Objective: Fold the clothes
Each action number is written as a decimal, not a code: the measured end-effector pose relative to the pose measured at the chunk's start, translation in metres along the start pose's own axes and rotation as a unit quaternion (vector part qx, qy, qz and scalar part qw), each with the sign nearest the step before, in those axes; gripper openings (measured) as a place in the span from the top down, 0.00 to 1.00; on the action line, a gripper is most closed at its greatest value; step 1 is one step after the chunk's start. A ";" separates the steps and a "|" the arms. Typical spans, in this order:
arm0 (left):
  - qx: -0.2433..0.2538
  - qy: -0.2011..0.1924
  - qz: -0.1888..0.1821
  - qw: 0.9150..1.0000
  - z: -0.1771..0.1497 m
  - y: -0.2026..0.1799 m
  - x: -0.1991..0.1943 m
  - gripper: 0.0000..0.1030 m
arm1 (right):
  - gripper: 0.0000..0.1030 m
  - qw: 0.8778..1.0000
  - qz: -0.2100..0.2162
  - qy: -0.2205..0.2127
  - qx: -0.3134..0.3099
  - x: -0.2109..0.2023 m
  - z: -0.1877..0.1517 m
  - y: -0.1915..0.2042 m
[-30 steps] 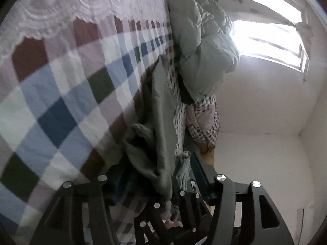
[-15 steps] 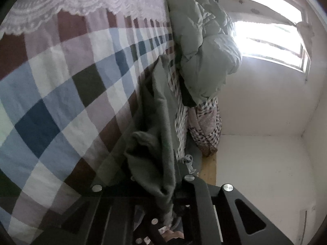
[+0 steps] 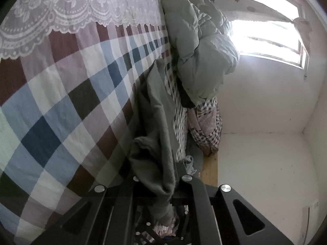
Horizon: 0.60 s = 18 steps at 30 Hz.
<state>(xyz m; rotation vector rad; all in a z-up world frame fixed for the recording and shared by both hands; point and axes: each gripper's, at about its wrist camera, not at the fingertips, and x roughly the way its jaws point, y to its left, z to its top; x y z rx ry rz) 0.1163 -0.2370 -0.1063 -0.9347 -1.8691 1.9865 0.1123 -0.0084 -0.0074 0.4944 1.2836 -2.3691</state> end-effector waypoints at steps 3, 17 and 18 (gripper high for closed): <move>-0.002 0.000 -0.005 1.000 0.002 -0.002 0.002 0.95 | 0.36 1.000 -0.014 0.013 0.007 -0.004 -0.021 -0.014; 0.001 -0.003 -0.022 1.000 0.006 -0.008 0.002 0.96 | 0.32 0.996 -0.057 0.064 0.017 -0.017 -0.097 -0.060; 0.001 -0.003 -0.023 1.000 0.006 -0.008 0.002 0.96 | 0.32 0.996 -0.060 0.068 0.016 -0.018 -0.103 -0.064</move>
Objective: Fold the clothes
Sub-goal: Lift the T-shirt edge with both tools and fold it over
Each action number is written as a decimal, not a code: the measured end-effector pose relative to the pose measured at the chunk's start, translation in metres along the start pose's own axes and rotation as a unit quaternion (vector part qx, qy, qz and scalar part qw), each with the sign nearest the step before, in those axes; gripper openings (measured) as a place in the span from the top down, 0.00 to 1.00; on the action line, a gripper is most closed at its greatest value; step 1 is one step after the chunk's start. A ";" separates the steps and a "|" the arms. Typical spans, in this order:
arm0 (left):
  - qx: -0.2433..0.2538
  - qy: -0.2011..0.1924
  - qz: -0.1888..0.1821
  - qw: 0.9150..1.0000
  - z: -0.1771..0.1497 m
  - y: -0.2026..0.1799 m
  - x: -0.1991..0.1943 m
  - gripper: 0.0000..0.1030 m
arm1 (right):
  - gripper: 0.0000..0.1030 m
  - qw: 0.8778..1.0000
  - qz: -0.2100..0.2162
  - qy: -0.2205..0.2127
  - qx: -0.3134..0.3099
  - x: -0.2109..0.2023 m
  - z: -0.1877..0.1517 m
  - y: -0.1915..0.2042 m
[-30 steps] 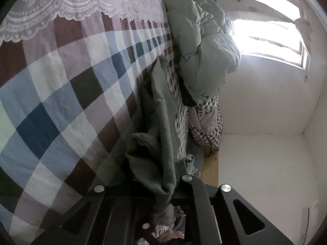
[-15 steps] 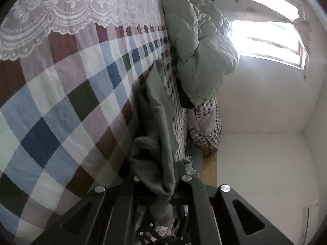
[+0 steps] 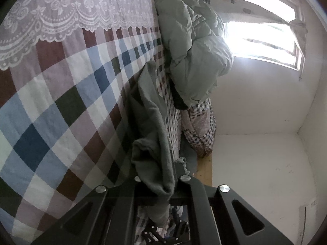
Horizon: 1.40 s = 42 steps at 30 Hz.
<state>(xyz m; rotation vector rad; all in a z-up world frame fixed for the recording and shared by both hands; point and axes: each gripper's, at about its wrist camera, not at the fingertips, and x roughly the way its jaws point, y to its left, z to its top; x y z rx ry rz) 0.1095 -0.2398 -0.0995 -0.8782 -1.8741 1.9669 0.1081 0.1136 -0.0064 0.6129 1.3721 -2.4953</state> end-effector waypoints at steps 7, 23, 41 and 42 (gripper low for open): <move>0.000 -0.001 0.001 1.000 0.001 0.001 -0.001 0.96 | 0.32 0.998 -0.036 0.041 -0.001 0.001 -0.046 -0.028; 0.040 -0.005 0.047 0.998 0.000 -0.003 -0.001 0.96 | 0.47 0.990 -0.111 0.044 -0.079 -0.008 -0.092 -0.023; 0.085 -0.016 0.110 0.990 -0.010 0.001 -0.001 0.96 | 0.96 0.994 -0.068 0.065 -0.061 -0.004 -0.092 -0.021; 0.090 -0.017 0.111 0.990 -0.012 0.000 -0.003 0.96 | 0.97 0.994 -0.066 0.064 -0.057 -0.005 -0.092 -0.023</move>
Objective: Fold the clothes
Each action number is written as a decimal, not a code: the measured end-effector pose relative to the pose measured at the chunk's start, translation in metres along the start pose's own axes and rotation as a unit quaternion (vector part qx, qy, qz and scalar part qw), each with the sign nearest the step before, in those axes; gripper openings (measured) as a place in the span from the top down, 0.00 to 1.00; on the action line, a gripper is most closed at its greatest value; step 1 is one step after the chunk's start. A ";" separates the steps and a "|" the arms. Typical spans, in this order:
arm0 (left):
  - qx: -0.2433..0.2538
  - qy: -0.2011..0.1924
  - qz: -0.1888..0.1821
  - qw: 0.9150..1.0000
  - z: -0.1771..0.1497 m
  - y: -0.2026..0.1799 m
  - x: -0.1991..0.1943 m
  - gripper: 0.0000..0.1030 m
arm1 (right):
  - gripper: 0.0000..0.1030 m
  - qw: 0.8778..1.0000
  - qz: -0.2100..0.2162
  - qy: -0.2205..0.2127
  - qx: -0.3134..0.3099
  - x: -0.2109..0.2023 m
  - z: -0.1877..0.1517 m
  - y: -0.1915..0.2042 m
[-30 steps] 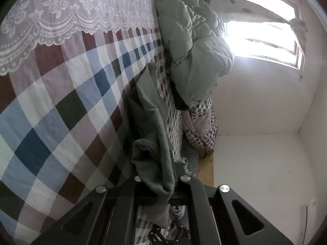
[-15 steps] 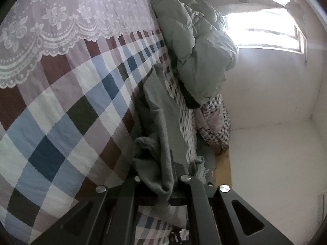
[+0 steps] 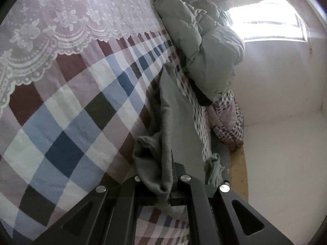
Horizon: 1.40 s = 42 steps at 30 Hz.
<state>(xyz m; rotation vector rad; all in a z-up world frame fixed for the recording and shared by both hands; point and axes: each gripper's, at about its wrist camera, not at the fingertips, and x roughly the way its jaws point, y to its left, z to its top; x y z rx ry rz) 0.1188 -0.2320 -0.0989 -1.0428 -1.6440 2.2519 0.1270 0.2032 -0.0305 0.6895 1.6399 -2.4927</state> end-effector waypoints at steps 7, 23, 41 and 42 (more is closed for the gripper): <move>0.039 -0.011 0.000 0.999 -0.014 -0.020 -0.022 0.96 | 0.97 1.000 0.016 -0.009 0.025 -0.019 -0.002 -0.012; 0.071 -0.047 -0.094 0.992 -0.068 -0.094 -0.159 0.96 | 0.97 0.997 0.003 -0.057 0.051 -0.146 -0.006 -0.085; 0.068 -0.080 -0.108 0.989 -0.095 -0.138 -0.225 0.96 | 0.97 0.990 0.010 -0.104 0.090 -0.279 -0.008 -0.172; 0.065 -0.078 -0.096 0.990 -0.090 -0.134 -0.214 0.96 | 0.97 0.990 0.019 -0.101 0.095 -0.271 -0.007 -0.172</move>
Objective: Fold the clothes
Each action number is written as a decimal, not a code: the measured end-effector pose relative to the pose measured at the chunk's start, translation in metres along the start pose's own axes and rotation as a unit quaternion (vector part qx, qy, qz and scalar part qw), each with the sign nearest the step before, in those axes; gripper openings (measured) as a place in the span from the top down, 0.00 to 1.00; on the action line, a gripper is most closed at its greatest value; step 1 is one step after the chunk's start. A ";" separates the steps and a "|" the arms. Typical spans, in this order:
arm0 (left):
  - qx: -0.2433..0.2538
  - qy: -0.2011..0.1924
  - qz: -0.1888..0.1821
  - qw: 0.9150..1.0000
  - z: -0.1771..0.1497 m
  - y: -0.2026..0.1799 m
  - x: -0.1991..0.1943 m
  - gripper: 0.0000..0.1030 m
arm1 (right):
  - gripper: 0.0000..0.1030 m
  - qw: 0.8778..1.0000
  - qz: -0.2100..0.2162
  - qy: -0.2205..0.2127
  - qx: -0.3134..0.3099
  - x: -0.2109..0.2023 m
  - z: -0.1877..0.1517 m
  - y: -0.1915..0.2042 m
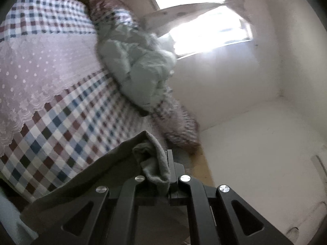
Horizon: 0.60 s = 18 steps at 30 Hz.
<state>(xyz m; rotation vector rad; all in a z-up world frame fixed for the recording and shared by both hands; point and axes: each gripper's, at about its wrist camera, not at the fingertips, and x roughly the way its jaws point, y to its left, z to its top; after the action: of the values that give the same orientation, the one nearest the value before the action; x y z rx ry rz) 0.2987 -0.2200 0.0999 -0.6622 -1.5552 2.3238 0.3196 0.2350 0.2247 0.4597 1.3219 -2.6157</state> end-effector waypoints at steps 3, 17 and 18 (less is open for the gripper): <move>-0.007 0.005 0.038 0.999 0.006 0.021 0.034 0.96 | 0.97 0.999 0.026 0.018 0.016 0.045 -0.009 0.004; -0.039 0.052 0.175 0.982 0.062 0.084 0.199 0.96 | 0.97 0.978 0.161 0.129 0.028 0.251 -0.026 0.011; -0.044 0.059 0.192 0.979 0.065 0.093 0.210 0.96 | 0.97 0.975 0.174 0.139 0.027 0.265 -0.027 0.012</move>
<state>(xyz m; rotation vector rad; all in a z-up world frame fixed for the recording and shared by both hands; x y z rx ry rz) 0.0876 -0.2113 -0.0121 -1.1936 -1.5981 2.4301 0.0796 0.2449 0.1079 0.9985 1.1177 -2.3590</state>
